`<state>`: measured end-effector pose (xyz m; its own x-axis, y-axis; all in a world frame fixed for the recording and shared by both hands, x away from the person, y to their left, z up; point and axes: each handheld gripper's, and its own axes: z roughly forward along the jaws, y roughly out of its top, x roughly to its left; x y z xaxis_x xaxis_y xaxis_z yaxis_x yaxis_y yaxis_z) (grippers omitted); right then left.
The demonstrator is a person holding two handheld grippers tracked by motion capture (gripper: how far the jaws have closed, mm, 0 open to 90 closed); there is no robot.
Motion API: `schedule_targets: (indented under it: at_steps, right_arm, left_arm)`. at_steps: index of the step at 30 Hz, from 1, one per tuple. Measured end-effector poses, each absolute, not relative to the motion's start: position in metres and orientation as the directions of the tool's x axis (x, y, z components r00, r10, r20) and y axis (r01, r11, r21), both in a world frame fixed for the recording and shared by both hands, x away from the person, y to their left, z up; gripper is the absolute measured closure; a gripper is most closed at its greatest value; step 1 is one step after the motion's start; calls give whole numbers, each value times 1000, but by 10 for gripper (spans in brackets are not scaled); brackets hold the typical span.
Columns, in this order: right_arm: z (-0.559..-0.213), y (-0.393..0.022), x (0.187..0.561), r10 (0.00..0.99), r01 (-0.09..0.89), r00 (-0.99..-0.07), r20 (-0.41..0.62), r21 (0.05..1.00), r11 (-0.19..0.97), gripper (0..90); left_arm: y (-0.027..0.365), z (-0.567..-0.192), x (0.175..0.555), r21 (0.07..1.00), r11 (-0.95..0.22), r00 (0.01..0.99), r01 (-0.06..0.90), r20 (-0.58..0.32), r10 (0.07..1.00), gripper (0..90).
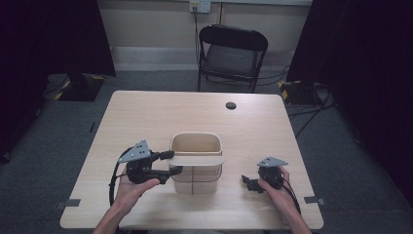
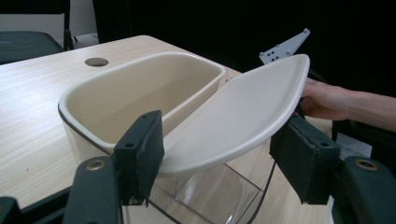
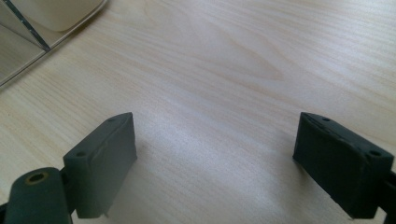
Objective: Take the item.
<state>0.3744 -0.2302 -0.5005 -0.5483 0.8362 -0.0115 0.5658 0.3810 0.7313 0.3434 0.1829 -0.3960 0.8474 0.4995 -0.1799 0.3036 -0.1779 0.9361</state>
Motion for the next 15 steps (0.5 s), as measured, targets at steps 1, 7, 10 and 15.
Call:
schedule_targets:
  at_steps: [1,7,10,15]
  right_arm:
    - [-500,-230,374,836,566,-548,-11,731,381,123]
    - [-500,-230,374,836,566,-548,-12,731,381,123]
    - [-500,-230,374,836,566,-548,-11,731,381,123]
    - [-500,-230,374,836,566,-548,-12,731,381,123]
  left_arm:
    - [183,-396,343,936,-178,848,304,-181,498,351]
    - [184,-394,344,935,-187,850,301,-175,497,373]
    - [183,-393,344,935,-185,850,302,-176,496,385]
    - [184,-391,346,934,-189,853,303,-177,491,407]
